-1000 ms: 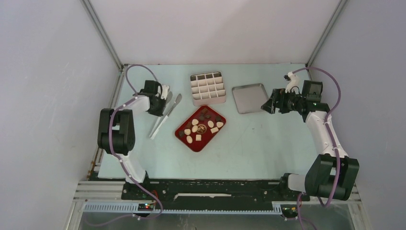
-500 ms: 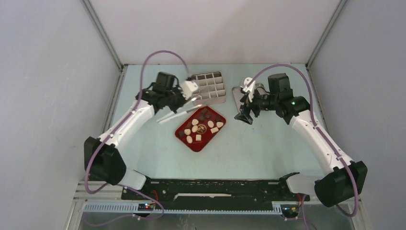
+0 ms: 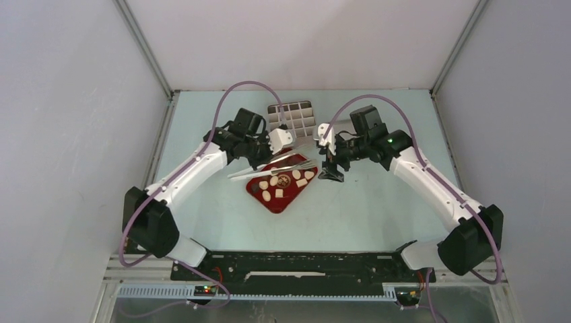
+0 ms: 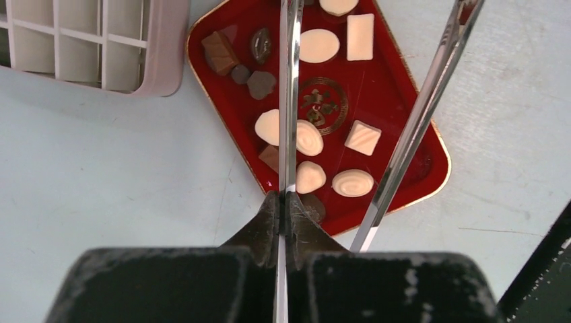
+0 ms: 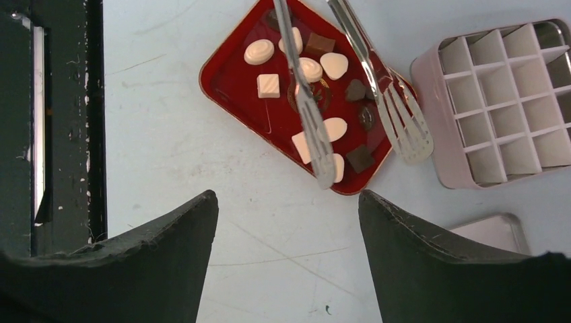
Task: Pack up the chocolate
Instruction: Pick up the clamp from the center of the board.
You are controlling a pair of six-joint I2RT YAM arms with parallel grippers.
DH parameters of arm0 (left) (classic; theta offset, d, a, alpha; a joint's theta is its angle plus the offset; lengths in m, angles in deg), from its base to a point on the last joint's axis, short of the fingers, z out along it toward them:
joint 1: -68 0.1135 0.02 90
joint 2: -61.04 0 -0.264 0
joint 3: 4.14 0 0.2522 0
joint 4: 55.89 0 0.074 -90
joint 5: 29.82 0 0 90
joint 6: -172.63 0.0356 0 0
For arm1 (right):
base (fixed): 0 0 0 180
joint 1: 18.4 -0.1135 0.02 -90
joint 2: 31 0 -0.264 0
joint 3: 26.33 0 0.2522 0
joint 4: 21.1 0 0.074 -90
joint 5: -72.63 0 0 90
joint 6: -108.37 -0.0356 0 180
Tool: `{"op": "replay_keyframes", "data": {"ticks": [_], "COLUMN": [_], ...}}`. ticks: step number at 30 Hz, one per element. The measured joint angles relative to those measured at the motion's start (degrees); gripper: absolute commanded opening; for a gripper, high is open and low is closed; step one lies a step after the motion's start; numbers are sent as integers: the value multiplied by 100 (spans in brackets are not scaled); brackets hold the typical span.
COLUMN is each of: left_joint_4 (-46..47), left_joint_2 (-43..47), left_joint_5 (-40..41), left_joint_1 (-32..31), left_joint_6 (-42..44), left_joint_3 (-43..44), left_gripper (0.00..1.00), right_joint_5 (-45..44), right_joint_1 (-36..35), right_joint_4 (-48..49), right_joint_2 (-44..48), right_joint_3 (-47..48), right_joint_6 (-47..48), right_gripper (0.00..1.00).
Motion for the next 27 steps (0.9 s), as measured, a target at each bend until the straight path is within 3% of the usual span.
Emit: {"op": "replay_keyframes", "data": {"ticks": [6,9,12,15,17,18,19,22,27], "left_joint_4": [-142,-203,-208,-214,-227,-229,-236,-225,284], "left_joint_2": [111,114,136,153,160,164,166,168,321], "left_joint_5": [-236,-282,-352,-387,-415,-433,-457,-494,-1115], "left_joint_1": [-61,-74,-81,-87,-90,-92,-92,-85,251], "left_joint_6": [57,76,74,74,76,76,79,96,-520], "left_joint_3": [0,0,0,7,7,7,7,7,-50], "left_gripper": [0,0,0,0,0,1,4,37,78], "right_joint_5": [-17,-15,26,138,227,271,328,647,1432], "right_joint_1": [-79,-221,-323,-345,-345,-343,-326,-229,299], "right_joint_4": [42,72,149,232,258,262,262,221,195], "right_joint_2": [-304,-505,-693,-824,-901,-931,-960,-1008,-1012], "right_joint_3": [0,0,0,0,0,0,0,0,-2], "right_joint_6": [63,72,-31,-157,-245,-280,-326,-470,-850], "right_gripper": [72,63,47,24,3,0,0,0,0]}}
